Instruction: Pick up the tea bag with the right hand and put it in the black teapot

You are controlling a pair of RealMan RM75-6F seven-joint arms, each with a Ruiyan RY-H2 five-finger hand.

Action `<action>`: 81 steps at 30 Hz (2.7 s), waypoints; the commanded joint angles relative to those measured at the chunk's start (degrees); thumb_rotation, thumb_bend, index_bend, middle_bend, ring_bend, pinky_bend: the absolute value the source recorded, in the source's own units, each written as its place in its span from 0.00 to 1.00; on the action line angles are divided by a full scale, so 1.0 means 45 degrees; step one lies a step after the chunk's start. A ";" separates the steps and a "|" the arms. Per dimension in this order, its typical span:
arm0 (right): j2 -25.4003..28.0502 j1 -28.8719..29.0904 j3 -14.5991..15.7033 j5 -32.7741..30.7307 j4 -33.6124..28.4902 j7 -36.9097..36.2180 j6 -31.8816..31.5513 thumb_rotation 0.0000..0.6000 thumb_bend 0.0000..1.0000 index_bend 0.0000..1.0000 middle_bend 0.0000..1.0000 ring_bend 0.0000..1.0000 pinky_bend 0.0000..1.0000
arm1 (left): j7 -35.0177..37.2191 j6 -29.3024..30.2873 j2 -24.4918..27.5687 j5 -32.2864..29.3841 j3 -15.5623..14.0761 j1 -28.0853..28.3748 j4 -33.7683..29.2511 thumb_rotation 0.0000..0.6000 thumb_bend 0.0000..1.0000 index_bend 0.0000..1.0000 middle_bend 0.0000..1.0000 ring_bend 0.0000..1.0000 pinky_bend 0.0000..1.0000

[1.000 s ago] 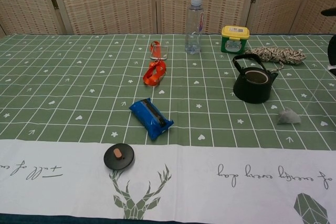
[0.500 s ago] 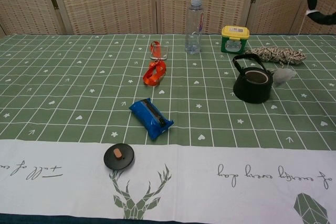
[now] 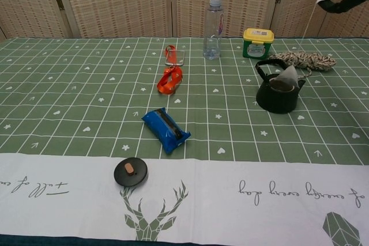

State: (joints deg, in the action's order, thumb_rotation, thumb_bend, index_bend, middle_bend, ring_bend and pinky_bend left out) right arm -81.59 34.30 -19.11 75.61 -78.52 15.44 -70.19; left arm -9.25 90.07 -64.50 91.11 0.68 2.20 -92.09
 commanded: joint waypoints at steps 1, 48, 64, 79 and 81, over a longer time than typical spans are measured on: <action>-0.0226 0.0184 0.0043 -0.0151 0.0331 0.0017 0.0183 1.00 0.41 0.68 0.07 0.00 0.00 | -0.0016 0.0028 0.0011 0.0109 -0.0046 -0.0001 -0.0028 1.00 0.27 0.00 0.14 0.10 0.05; -0.1516 -0.0256 0.2665 0.1474 0.2181 -0.0503 -0.0278 1.00 0.41 0.68 0.07 0.00 0.00 | 0.0000 0.0167 0.0060 0.0172 -0.0046 -0.0085 -0.0066 1.00 0.27 0.00 0.14 0.10 0.05; -0.1856 -0.0711 0.3601 0.2375 0.2423 -0.0264 -0.0251 1.00 0.41 0.65 0.06 0.00 0.00 | -0.0213 0.0066 -0.0008 0.0075 -0.0030 -0.0064 -0.0083 1.00 0.27 0.00 0.14 0.10 0.05; -0.2060 -0.0705 0.3540 0.2117 0.2468 0.0242 0.0511 1.00 0.41 0.38 0.00 0.00 0.00 | -0.0190 0.0002 -0.0009 -0.0013 -0.0002 -0.0038 -0.0070 1.00 0.27 0.00 0.14 0.10 0.05; -0.2058 -0.0693 0.3532 0.2115 0.2471 0.0236 0.0573 1.00 0.41 0.35 0.00 0.00 0.00 | -0.0196 0.0006 -0.0016 -0.0010 -0.0005 -0.0041 -0.0065 1.00 0.27 0.00 0.14 0.10 0.05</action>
State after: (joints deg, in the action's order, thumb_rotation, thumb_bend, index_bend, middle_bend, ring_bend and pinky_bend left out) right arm -90.85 31.17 -3.20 85.13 -67.40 16.51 -67.64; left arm -10.13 90.09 -64.57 91.06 0.66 2.02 -92.38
